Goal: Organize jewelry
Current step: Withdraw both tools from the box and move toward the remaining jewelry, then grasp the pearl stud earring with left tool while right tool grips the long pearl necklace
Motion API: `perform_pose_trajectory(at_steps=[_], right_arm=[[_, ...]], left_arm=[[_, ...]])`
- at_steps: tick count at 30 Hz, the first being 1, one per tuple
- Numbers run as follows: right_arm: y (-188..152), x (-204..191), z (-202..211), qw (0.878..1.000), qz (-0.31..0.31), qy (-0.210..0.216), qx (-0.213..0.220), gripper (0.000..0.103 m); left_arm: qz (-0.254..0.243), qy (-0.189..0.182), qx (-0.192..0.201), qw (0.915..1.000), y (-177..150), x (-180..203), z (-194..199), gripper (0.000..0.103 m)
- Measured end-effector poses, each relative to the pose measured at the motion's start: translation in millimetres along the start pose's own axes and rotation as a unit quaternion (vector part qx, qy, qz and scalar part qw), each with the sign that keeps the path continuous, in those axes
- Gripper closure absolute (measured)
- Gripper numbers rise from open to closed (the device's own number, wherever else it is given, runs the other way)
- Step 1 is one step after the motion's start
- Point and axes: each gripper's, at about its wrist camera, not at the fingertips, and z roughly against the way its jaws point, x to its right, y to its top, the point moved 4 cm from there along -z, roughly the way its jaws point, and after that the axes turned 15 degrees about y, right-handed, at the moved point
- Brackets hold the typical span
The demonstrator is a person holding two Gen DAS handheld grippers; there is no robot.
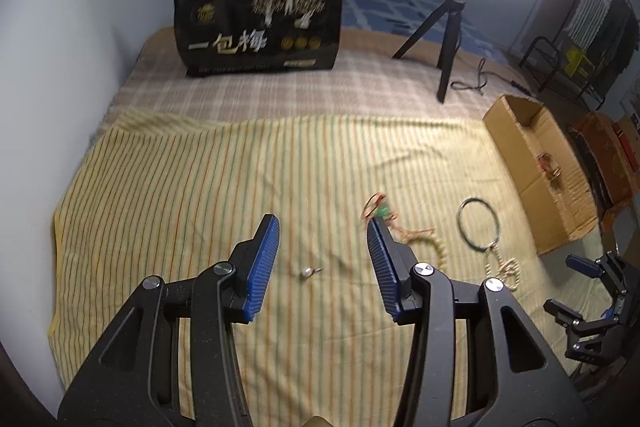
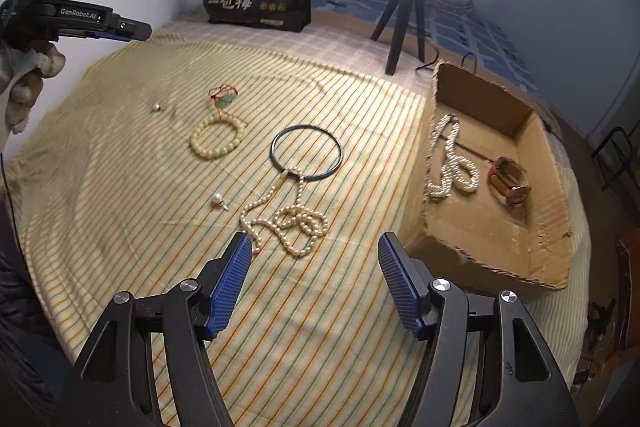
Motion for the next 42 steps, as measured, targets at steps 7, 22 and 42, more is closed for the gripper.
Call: perform_pose_trajectory(at_steps=[7,22,42], right_arm=[[-7,5,-19,0.999,0.003,0.006,-0.032,0.038],[-6,10,-56,0.996,0.025,0.015,-0.085,0.038],[-1,15,-71,0.996,0.021,0.021,-0.089,0.035]], left_arm=[[0.003,-0.009,-0.029,0.9995,-13,-4,-17,0.056],[0.008,-0.016,-0.086,0.9961,-34,-8,-51,0.065],[0.013,-0.025,-0.126,0.9916,-37,3,-90,0.08]])
